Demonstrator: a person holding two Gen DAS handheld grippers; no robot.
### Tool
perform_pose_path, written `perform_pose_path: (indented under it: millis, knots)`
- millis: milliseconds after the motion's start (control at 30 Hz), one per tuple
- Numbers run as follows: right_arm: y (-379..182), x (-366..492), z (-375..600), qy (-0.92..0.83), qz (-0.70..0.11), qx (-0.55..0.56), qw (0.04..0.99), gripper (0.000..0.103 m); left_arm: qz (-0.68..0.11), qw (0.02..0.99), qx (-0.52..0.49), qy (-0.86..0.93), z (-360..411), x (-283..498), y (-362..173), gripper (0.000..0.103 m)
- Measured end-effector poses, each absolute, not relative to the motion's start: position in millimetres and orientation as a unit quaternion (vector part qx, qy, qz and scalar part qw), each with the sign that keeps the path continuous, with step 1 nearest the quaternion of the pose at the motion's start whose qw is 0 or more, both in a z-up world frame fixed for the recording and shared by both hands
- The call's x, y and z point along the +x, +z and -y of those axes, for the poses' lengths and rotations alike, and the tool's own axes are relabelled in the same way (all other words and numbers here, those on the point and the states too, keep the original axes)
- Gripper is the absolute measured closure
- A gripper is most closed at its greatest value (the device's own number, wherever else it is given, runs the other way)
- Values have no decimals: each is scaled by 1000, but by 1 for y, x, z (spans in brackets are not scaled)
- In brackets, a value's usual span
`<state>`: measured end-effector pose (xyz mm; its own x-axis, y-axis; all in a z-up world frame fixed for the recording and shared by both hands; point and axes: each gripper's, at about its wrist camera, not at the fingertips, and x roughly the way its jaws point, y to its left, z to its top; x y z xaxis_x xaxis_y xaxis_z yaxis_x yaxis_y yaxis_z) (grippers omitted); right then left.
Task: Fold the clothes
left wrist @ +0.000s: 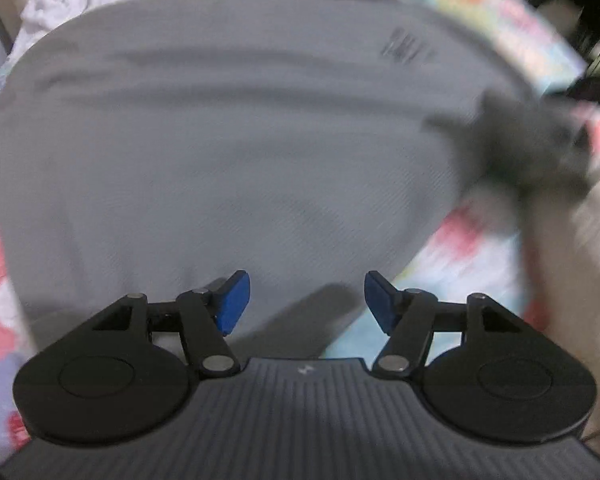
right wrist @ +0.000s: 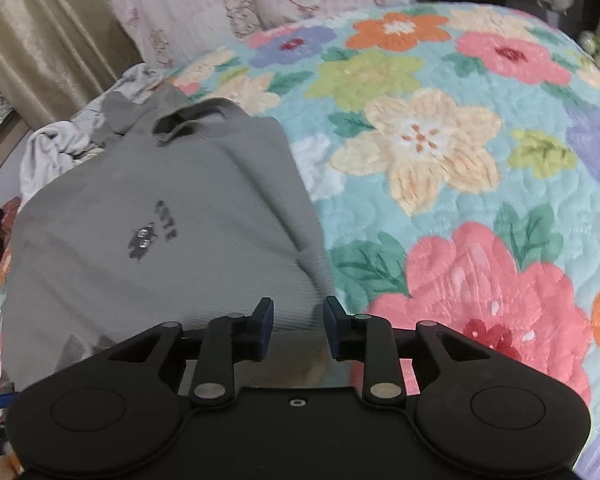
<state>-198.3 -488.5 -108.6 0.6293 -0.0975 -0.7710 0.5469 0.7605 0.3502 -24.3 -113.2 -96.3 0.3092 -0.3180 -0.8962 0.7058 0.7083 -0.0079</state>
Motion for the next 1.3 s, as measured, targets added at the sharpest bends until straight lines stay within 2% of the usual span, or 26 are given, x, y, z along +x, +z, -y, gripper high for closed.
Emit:
perform_pose_path:
  millis: [67, 167, 233, 333, 400, 467, 500, 567, 633, 667, 733, 900, 967, 1067, 1100, 1167, 1233, 1267, 1300]
  knots:
    - [-104, -199, 487, -179, -377, 293, 860, 64, -477, 778, 242, -330, 117, -28, -104, 37]
    - [-103, -198, 486, -180, -373, 296, 861, 63, -472, 764, 267, -351, 133, -30, -114, 31]
    - [-103, -196, 485, -184, -376, 292, 860, 62, -472, 761, 266, -357, 137, -27, -120, 18]
    - [-104, -195, 484, -185, -379, 287, 860, 62, -471, 757, 269, -364, 143, -22, -127, 5]
    - [-104, -194, 484, -187, -379, 285, 861, 62, -466, 757, 277, -367, 145, -21, -132, 0]
    - [-104, -193, 485, -186, -378, 283, 862, 62, -462, 761, 266, -370, 145, -15, -135, 2]
    - [-105, -193, 485, -185, -377, 284, 862, 62, -461, 763, 259, -372, 141, -12, -137, 7]
    - [-107, -192, 487, -183, -375, 287, 862, 62, -455, 769, 251, -371, 139, -10, -132, 32]
    - [-110, -188, 489, -180, -375, 290, 862, 62, -462, 774, 230, -366, 135, -7, -124, 86]
    - [-111, -186, 490, -177, -376, 291, 862, 62, -485, 773, 188, -362, 129, 2, -120, 93]
    - [-114, -181, 492, -171, -376, 293, 862, 62, -503, 777, 138, -352, 121, 13, -118, 96]
    - [-118, -177, 496, -163, -368, 301, 864, 62, -496, 787, 110, -351, 110, 2, -112, 97]
    - [-117, -175, 496, -165, -366, 298, 866, 57, -499, 787, 85, -352, 103, -4, -103, 97]
    - [-118, -169, 499, -167, -366, 288, 869, 55, -503, 786, 50, -356, 88, -11, -92, 97]
    - [-120, -164, 501, -167, -369, 284, 869, 54, -509, 783, 43, -354, 85, -10, -95, 98]
    - [-129, -151, 510, -170, -370, 285, 868, 44, -526, 776, 31, -346, 87, -5, -109, 98]
    - [-138, -135, 518, -174, -370, 289, 866, 43, -530, 777, 42, -337, 94, -4, -123, 98]
    - [-143, -128, 519, -169, -374, 285, 866, 56, -529, 779, 47, -334, 98, -6, -125, 98]
    - [-145, -119, 518, -163, -384, 269, 868, 76, -525, 781, 50, -335, 100, -8, -122, 98]
